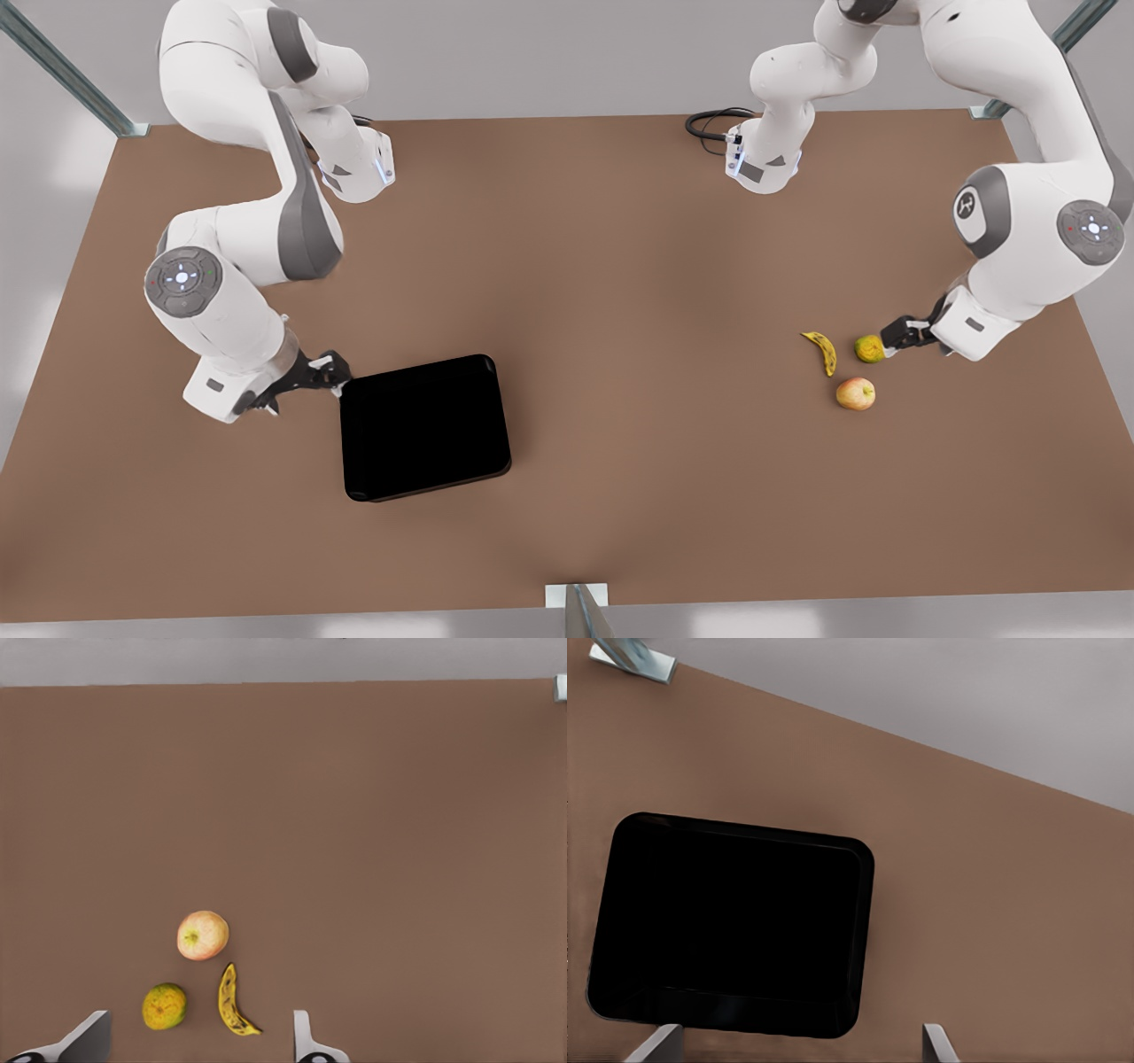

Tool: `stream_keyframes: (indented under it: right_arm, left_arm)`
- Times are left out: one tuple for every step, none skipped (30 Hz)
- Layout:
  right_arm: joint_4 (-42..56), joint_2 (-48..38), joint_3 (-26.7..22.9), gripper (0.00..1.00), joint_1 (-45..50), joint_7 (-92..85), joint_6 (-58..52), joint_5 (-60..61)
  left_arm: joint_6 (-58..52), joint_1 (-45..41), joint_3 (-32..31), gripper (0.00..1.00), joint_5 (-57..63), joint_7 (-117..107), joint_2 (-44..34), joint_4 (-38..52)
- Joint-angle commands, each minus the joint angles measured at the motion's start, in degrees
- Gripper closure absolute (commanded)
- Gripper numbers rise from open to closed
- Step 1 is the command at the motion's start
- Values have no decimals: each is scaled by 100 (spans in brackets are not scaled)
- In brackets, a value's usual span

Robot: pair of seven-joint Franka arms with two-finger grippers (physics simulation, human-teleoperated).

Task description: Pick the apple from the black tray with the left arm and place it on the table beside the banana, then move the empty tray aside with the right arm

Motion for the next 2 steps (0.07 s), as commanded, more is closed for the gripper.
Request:
stream_keyframes:
  right_arm:
    - [2, -35, 4, 0, 0, -1166, -206, 31]
    - [2, -35, 4, 0, 0, -1166, -206, 31]
  left_arm:
    - [-13, -1, -3, 0, 0, -23, 41, 69]
    - [-13, -1, -3, 0, 0, -23, 41, 69]
